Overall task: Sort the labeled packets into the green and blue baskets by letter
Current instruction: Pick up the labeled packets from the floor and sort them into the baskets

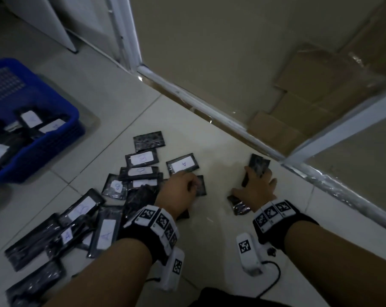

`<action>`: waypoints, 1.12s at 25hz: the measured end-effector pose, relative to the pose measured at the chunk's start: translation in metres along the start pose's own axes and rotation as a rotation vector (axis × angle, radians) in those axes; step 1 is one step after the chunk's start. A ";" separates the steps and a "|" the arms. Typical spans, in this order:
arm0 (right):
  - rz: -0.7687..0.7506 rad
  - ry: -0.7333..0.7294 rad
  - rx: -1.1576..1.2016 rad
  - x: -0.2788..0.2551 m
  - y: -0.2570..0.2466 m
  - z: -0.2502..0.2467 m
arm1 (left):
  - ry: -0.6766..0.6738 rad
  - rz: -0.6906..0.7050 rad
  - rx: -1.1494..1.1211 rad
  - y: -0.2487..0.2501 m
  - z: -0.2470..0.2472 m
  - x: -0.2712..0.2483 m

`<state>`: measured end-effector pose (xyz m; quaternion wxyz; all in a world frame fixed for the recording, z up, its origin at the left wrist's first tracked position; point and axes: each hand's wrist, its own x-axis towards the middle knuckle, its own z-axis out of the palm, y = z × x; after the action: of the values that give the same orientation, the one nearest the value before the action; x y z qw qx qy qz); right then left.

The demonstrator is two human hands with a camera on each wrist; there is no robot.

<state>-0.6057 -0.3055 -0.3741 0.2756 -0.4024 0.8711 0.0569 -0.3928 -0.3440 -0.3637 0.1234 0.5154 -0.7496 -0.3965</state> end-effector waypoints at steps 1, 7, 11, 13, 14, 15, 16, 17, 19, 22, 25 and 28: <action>-0.007 -0.006 0.010 0.005 0.002 0.002 | -0.020 -0.001 -0.006 0.005 0.006 0.006; -0.123 0.202 0.207 0.011 0.007 0.023 | -0.076 0.058 -0.038 0.026 0.039 0.027; -0.198 0.205 0.322 0.013 0.016 0.015 | -0.219 0.017 0.112 0.032 0.084 0.018; -0.224 0.174 0.403 0.012 0.020 0.011 | -0.225 0.015 0.220 0.034 0.105 0.013; -0.241 0.166 0.439 0.012 0.021 0.008 | -0.212 0.015 0.263 0.036 0.110 0.011; -0.256 0.166 0.483 0.011 0.023 0.006 | -0.203 0.019 0.292 0.036 0.113 0.011; -0.264 0.168 0.537 0.011 0.025 0.005 | -0.210 0.010 0.305 0.037 0.113 0.011; -0.264 0.170 0.588 0.010 0.025 0.004 | -0.220 -0.001 0.298 0.037 0.112 0.011; -0.277 0.177 0.670 0.008 0.020 0.002 | -0.221 -0.023 0.211 0.036 0.103 0.010; -0.313 0.205 0.776 0.003 0.003 0.000 | -0.109 -0.083 -0.057 0.031 0.074 0.007; -0.312 0.229 0.829 -0.004 -0.026 -0.001 | 0.043 -0.182 -0.316 0.016 0.039 -0.001; -0.367 0.203 0.911 -0.015 -0.059 -0.001 | 0.101 -0.219 -0.493 -0.005 0.003 -0.011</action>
<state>-0.5547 -0.3355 -0.3583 0.3427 -0.3913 0.7448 -0.4181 -0.3866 -0.3341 -0.3668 0.2388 0.5668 -0.5631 -0.5519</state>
